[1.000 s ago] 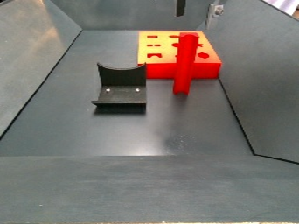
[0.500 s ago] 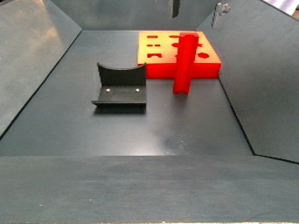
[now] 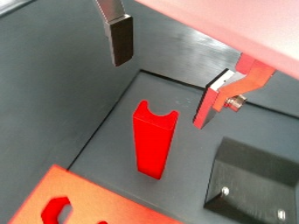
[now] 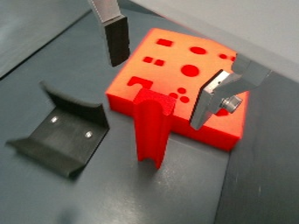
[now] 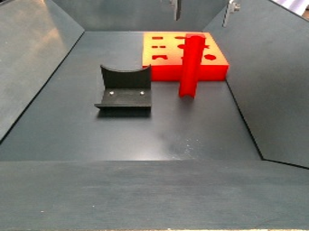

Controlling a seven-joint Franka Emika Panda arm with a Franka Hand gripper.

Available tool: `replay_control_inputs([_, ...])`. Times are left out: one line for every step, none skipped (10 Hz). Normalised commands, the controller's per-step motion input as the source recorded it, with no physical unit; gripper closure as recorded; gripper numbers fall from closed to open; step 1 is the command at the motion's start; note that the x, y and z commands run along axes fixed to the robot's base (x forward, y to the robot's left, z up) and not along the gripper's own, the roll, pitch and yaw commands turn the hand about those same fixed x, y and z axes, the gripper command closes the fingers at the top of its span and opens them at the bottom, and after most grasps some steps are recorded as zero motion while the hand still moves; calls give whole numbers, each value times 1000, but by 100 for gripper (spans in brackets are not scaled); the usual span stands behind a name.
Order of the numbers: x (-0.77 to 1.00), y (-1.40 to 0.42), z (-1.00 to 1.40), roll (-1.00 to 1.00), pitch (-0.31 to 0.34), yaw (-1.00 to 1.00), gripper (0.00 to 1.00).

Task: Pick up the arch object. Move up. Rotate the arch object. Move to above the board. Insert the arch object.
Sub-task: Rotate the arch object.

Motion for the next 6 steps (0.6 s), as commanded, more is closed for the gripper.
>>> replay_control_inputs([37,10,-19,-34,46,1000,0])
replay_control_inputs([37,10,-18,-45,61,1000,0])
replay_control_inputs([37,10,-17,-46,61,761,0])
replay_control_inputs([38,10,-17,-45,61,585,0])
replay_control_inputs([38,10,-15,-45,60,329,0])
replay_control_inputs([39,10,-14,-45,59,208,0])
